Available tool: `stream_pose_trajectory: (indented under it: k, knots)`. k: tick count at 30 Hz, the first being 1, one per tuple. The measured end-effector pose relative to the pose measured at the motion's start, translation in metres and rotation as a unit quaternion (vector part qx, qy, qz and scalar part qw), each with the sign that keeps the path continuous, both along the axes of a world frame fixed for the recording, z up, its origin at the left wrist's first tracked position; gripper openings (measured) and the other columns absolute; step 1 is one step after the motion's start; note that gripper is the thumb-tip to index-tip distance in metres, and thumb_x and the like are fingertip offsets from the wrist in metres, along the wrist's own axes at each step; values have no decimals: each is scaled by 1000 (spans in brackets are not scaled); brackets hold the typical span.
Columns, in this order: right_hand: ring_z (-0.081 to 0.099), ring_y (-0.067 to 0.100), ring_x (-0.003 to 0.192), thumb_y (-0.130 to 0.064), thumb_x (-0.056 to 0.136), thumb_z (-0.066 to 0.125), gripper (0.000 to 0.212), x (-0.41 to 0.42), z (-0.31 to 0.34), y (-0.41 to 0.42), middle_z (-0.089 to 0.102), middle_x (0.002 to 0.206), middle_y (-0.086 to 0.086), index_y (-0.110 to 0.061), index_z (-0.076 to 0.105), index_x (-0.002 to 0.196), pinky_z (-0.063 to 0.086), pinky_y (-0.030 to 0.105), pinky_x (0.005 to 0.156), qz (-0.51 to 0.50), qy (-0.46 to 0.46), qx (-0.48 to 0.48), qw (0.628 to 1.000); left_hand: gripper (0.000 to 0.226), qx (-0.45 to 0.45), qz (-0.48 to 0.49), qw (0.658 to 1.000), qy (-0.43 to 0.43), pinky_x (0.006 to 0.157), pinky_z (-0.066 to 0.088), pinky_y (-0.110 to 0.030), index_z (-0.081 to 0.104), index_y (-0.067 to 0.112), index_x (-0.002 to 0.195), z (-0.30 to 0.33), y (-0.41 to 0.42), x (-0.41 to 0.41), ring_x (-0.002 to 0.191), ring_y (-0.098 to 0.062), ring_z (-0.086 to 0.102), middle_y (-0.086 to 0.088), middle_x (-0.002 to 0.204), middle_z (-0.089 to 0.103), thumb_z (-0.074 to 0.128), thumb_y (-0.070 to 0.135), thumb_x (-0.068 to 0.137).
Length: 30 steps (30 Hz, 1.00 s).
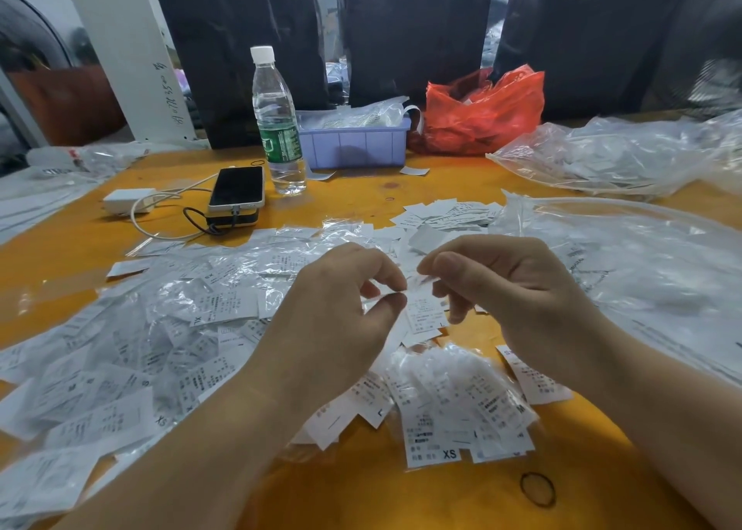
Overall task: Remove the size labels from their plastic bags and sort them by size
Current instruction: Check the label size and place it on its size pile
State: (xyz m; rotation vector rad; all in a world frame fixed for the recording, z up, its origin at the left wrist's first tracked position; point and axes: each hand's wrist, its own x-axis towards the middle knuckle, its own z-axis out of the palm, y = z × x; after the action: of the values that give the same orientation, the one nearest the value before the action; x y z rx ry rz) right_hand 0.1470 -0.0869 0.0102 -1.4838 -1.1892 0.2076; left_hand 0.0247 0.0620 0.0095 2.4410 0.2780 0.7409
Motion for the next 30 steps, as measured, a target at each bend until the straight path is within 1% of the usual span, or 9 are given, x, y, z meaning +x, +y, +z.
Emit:
stream_pose_trajectory:
  k: [4,7,11,14,16,19,24,27,30]
  knots:
    - [62,13,58,-17,88,67,9,4,-1,0,67,71,4,-21,73,82,52,21,55,-54,4,4,998,17,22,14,1000,2,65,48,-10,63,38,85,-1,2,0,90,8,55,23,89,61,69,22,87]
    - [61,9,56,0,87,65,23,5,-1,1,69,74,3,-22,70,86,52,20,53,-97,33,11,995,19,20,20,1000,-2,67,48,-8,65,36,84,-1,4,-1,87,9,57,22,83,62,68,17,87]
    - [59,9,54,-3,88,67,27,5,1,0,70,75,2,-25,62,102,55,24,55,-105,50,7,993,13,-30,16,999,-18,61,47,-7,63,34,87,1,4,-1,83,8,59,20,80,64,61,22,92]
    - [57,9,54,-5,88,67,32,4,3,-1,69,72,3,-28,58,109,51,23,56,-72,46,-21,996,15,-182,-14,983,-10,57,53,-22,59,36,92,6,6,-1,77,-2,62,12,78,68,44,40,90]
    - [56,8,53,-5,87,67,34,3,4,-2,66,67,1,-27,58,111,48,19,54,-47,38,-31,998,13,-270,-58,961,15,60,55,-23,57,37,98,8,7,-2,78,-8,66,12,81,70,47,41,92]
    - [54,10,53,-6,87,67,34,0,5,-4,64,66,4,-28,58,111,47,20,52,-38,24,-32,998,12,-231,-86,968,47,60,57,-28,59,34,101,6,3,-3,74,-12,66,5,81,70,62,25,93]
    - [50,18,52,-11,89,66,29,-1,4,-4,63,66,10,-27,57,111,45,22,52,-77,-41,-51,995,17,-194,-106,974,49,61,55,-38,60,37,99,5,2,-3,67,-17,64,-1,75,67,67,24,90]
    - [47,12,50,-14,91,65,26,-2,2,-5,65,67,0,-25,58,114,41,20,49,-89,-93,-60,990,23,-198,-121,972,45,58,55,-35,56,42,98,8,4,-5,61,-14,61,-4,72,66,68,24,90]
    - [51,22,52,-16,91,65,23,-3,5,-7,68,70,-6,-26,60,111,46,30,49,-96,-102,-62,988,24,-187,-116,974,48,54,52,-28,55,43,101,7,3,-6,55,-7,57,2,66,63,67,25,90]
